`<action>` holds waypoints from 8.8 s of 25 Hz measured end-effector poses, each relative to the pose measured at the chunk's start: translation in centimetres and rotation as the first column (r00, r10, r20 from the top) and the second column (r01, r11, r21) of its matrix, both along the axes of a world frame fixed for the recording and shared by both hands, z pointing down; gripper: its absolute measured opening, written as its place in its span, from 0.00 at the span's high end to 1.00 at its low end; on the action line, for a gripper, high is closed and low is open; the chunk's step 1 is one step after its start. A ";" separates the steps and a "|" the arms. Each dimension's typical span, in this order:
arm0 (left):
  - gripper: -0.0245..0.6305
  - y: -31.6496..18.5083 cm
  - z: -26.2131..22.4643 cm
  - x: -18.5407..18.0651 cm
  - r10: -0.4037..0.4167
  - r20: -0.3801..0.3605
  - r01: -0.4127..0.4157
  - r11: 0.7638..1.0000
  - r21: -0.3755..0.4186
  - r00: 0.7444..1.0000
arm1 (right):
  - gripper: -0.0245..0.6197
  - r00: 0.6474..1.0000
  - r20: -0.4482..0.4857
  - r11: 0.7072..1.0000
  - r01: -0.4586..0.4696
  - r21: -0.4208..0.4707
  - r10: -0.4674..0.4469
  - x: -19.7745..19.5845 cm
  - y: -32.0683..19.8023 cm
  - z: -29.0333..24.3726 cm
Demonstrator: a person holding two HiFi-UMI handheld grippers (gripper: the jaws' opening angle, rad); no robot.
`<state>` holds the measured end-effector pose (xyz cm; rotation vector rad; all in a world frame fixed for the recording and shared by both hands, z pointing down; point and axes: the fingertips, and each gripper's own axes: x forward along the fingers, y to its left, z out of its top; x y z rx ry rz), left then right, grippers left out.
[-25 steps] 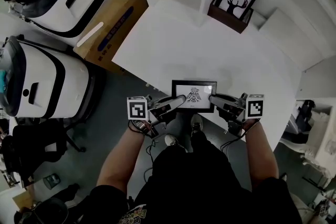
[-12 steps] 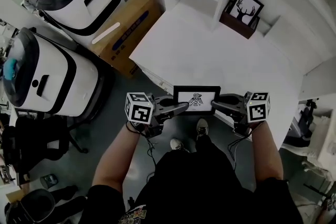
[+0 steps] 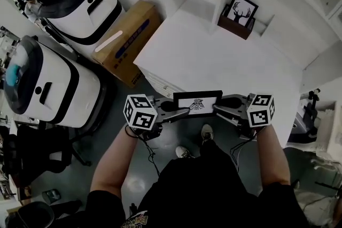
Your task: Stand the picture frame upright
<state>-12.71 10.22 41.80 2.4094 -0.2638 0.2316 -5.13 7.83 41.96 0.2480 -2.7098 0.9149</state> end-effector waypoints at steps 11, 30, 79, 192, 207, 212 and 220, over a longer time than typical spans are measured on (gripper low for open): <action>0.89 -0.4 -0.8 -0.5 0.058 0.152 -0.079 0.987 0.137 0.987 | 0.86 0.990 0.006 0.984 -0.138 0.112 0.139 -0.2 0.5 -0.5; 0.81 -15.1 2.7 -0.7 0.100 0.339 -0.167 0.971 0.174 0.935 | 0.86 0.977 -0.014 0.964 -0.209 0.165 0.214 0.2 -12.4 1.5; 0.74 -38.8 10.1 0.5 0.203 0.481 -0.359 0.897 0.258 0.853 | 0.85 0.717 -0.230 0.751 -0.606 0.263 0.659 1.3 -32.6 8.6; 0.95 -19.2 2.1 -6.8 -0.372 0.306 0.273 0.907 0.320 0.876 | 0.95 0.673 -0.107 0.674 -0.690 0.265 0.732 0.9 -15.9 1.9; 0.95 -14.0 1.3 -16.9 -0.170 0.270 0.077 0.943 0.323 0.948 | 0.95 0.463 -0.079 0.463 -0.832 0.306 0.883 -11.4 -7.6 0.4; 0.95 -11.8 2.0 -18.7 -0.124 0.264 0.037 0.950 0.311 0.957 | 0.95 0.413 -0.081 0.418 -0.858 0.301 0.907 -13.8 -4.6 0.7; 0.95 -9.5 2.1 -19.8 -0.099 0.246 0.019 0.951 0.308 0.964 | 0.96 0.408 -0.097 0.416 -0.851 0.321 0.908 -16.4 -1.5 0.6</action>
